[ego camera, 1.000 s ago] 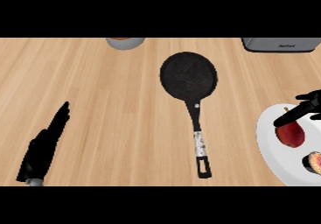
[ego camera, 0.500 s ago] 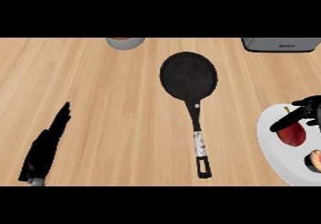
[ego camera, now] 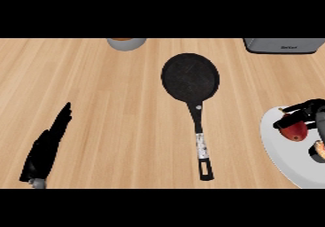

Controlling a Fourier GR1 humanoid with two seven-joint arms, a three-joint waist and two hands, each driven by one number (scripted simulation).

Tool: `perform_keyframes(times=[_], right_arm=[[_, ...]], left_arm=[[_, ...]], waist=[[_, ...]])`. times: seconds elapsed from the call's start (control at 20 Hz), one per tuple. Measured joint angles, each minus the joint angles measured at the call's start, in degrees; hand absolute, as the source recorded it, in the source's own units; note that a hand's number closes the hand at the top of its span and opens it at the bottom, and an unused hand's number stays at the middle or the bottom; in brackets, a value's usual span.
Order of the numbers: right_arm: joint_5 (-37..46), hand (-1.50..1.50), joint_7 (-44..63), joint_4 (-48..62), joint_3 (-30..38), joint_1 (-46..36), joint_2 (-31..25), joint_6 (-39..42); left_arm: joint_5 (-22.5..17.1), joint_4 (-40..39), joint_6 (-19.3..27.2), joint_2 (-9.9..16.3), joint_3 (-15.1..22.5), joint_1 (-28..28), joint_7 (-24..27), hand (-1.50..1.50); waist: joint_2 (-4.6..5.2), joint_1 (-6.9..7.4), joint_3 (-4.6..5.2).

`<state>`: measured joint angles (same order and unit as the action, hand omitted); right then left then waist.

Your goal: Pick the pear from the plate and place it in the pan

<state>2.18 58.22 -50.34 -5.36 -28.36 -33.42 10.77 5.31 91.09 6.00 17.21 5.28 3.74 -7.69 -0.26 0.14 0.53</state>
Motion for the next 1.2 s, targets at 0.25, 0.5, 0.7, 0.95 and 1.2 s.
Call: perform_keyframes(times=[0.25, 0.5, 0.7, 0.95, 1.2], right_arm=[[-0.35, 1.5, -0.36, -2.76, 2.6, 1.99, 1.1, -1.05], [2.57, 1.5, -6.07, -3.19, 0.65, 1.47, -0.13, 2.8], [7.46, 1.5, -18.26, -6.77, -6.41, -0.61, -3.92, 11.71], [16.8, 1.5, -35.53, -9.41, -10.99, -3.02, -9.47, 8.72], [22.41, 1.5, -50.63, -11.0, -9.36, -6.32, -11.96, -3.33]], left_arm=[[0.29, 0.65, -1.03, 0.02, -1.21, 1.19, 0.77, 0.0], [0.78, 1.2, -1.62, -0.53, -1.06, 1.21, 0.48, 0.0], [0.7, 1.2, -2.3, -0.46, -0.66, 0.31, 0.4, 0.0], [0.61, 0.82, -2.43, -0.73, -0.65, -0.21, 0.23, 0.0], [0.54, 1.39, -2.47, -0.65, -0.91, -0.65, -0.31, 0.0]], waist=[[-0.09, -0.11, 0.03], [0.17, 0.3, -0.11], [0.77, 2.04, -0.54], [1.02, 2.35, -0.76], [0.92, 2.22, -0.86]])
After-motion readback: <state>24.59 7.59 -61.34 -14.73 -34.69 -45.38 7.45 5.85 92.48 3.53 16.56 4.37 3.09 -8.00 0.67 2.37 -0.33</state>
